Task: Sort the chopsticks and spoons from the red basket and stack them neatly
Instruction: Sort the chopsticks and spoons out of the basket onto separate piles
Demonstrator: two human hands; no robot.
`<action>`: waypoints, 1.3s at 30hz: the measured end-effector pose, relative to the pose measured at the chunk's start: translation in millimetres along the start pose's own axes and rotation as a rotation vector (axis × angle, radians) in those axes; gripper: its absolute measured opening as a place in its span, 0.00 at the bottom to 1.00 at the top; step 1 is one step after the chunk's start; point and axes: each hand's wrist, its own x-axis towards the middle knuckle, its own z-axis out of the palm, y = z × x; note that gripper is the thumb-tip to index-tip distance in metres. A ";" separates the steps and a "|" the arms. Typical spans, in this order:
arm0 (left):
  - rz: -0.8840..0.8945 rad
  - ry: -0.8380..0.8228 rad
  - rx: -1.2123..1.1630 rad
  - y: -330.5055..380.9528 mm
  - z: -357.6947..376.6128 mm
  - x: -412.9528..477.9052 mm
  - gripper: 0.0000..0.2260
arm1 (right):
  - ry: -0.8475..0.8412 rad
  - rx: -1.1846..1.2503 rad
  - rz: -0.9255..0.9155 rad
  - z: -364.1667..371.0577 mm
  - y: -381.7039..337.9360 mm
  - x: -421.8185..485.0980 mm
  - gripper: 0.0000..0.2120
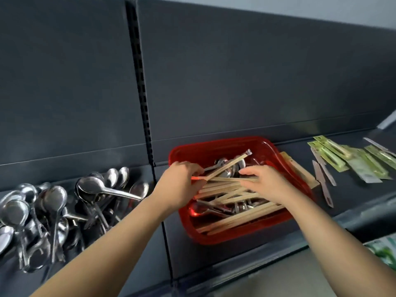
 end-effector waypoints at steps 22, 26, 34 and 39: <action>-0.243 -0.332 0.013 33.6 69.3 27.6 0.12 | -0.518 -0.281 -0.316 -4.8 56.6 7.6 0.08; -0.264 -0.220 -0.079 38.6 53.4 26.8 0.09 | -0.552 -0.189 -0.287 -6.2 63.4 11.9 0.07; -0.273 -0.313 -0.192 50.7 44.1 31.5 0.17 | -0.408 -0.050 -0.358 -26.7 55.3 25.9 0.08; -0.282 -0.337 -0.115 47.9 55.4 35.5 0.09 | -0.241 0.160 -0.280 -24.1 54.7 34.0 0.13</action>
